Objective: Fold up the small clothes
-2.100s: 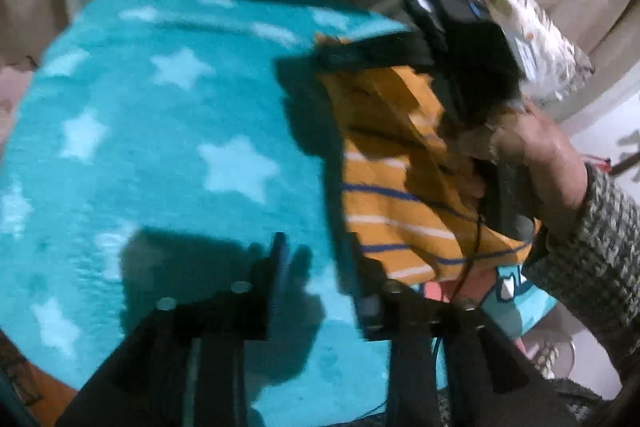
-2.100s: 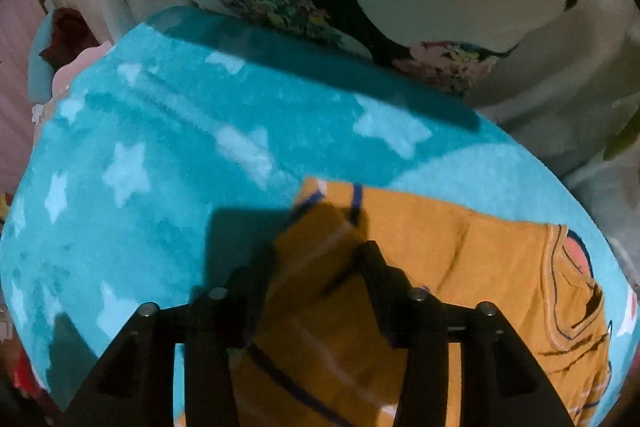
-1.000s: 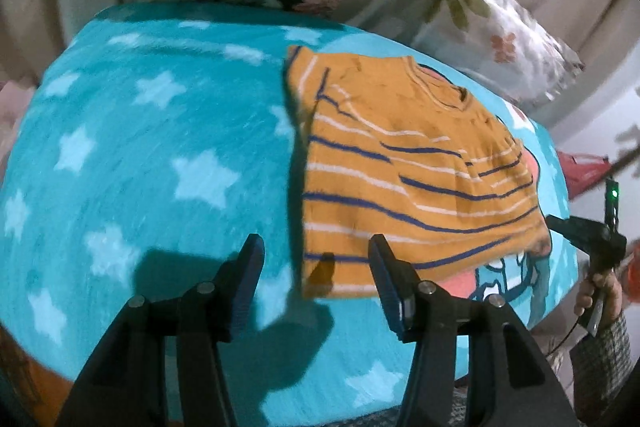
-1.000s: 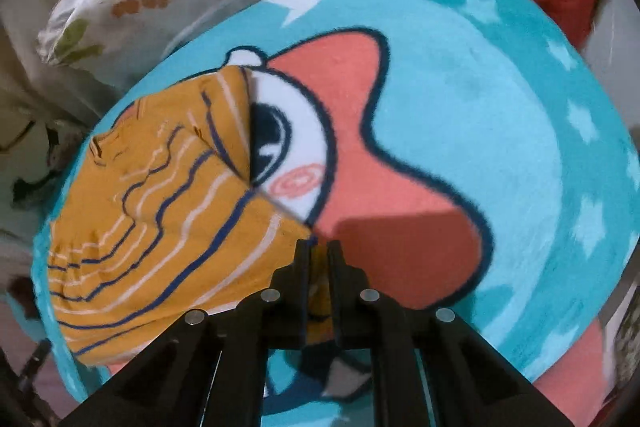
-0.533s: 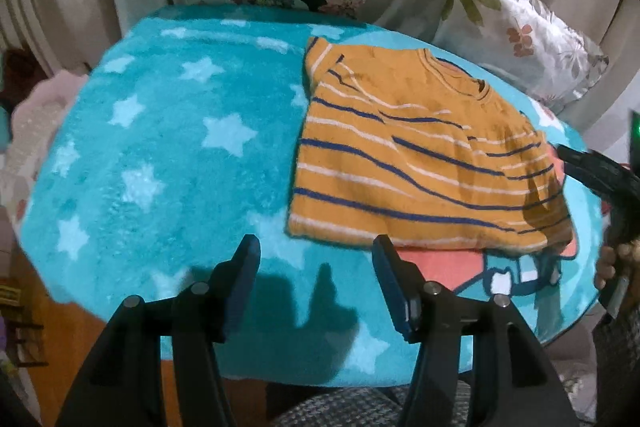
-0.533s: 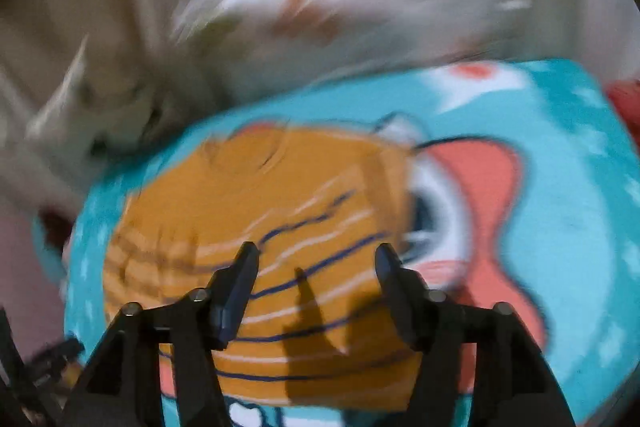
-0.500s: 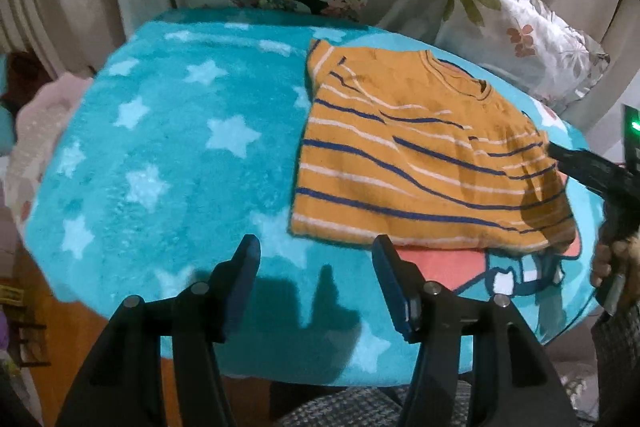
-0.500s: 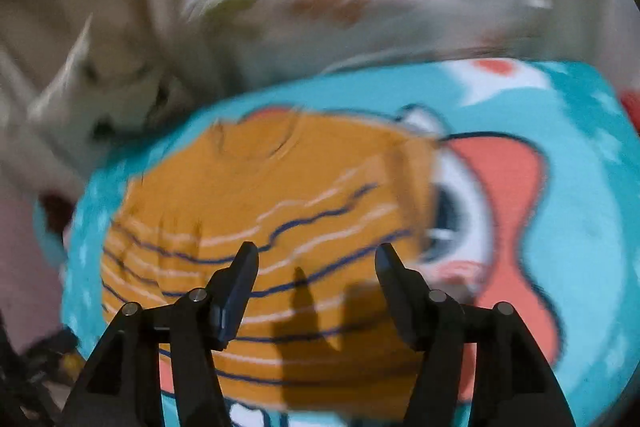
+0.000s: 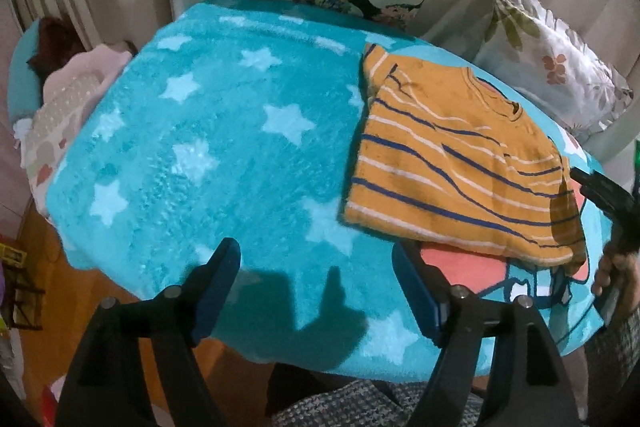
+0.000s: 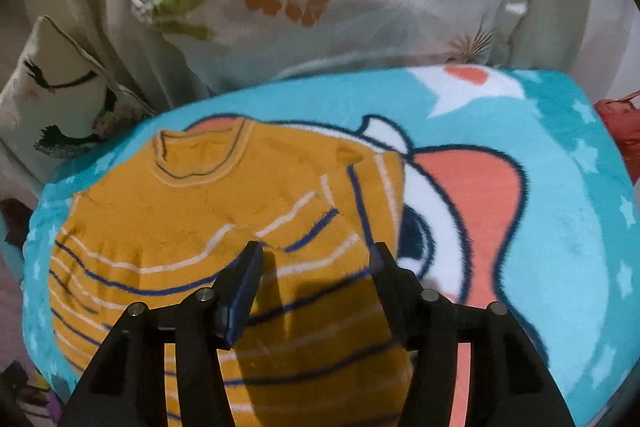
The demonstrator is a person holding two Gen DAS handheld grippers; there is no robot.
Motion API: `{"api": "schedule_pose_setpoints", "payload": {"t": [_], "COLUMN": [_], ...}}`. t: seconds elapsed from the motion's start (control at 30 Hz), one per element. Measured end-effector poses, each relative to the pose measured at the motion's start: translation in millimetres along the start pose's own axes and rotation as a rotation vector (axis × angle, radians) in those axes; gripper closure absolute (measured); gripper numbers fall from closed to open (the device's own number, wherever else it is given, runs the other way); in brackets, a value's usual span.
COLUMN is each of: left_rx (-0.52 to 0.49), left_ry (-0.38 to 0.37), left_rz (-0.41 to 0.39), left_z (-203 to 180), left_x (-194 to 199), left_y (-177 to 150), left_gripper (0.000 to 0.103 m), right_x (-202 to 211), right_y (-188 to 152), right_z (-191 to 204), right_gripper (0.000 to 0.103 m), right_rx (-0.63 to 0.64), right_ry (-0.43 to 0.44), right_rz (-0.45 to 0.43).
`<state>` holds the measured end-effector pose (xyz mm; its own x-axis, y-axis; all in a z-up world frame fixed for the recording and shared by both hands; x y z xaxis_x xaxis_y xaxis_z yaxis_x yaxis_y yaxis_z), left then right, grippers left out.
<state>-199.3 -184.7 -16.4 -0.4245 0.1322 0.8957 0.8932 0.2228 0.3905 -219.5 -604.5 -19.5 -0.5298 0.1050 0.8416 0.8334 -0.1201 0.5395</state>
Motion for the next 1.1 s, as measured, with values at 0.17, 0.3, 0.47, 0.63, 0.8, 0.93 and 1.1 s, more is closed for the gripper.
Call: {"api": "schedule_pose_setpoints", "payload": {"t": [0.17,0.3,0.47,0.63,0.8,0.93,1.1], "left_rx": [-0.028,-0.06,-0.101,-0.144,-0.178,-0.185,-0.188], "left_ry": [-0.039,-0.066,-0.079,-0.052,-0.032,-0.024,-0.017], "left_rz": [0.022,0.052,0.075,0.071,0.068,0.072,0.076], "left_z": [-10,-17,-22,-20,-15,-7,5], "left_x": [-14,-26,-36,-42,-47,-51,-55], "left_y": [14,23,30,37,45,50,56], "left_gripper": [0.026,0.026,0.026,0.026,0.026,0.026,0.026], "right_x": [31,37,40,51,51,47,43], "right_y": [-19,-40,-57,-58,-56,-57,-54], "right_z": [16,31,31,33,52,75,110], "right_gripper": [0.041,0.041,0.041,0.04,0.039,0.039,0.038], "right_rx": [0.008,0.044,0.001,-0.036,-0.026,-0.002,0.058], "right_ry": [-0.007,-0.044,-0.091,-0.13,-0.127,-0.115,-0.102], "right_rz": [-0.033,0.004,0.046,0.042,0.05,0.056,0.052]}}
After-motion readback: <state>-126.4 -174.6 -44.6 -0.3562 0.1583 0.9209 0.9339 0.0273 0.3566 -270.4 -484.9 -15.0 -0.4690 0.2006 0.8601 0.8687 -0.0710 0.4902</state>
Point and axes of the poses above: each gripper's, at about its wrist camera, not at the fingertips, and x roughly against the way its jaws point, z to its left, y to its top, the point moved 3 cm from there along -x, roughly the way its jaws point, and after that the axes turned 12 degrees about x, right-handed, at the moved point
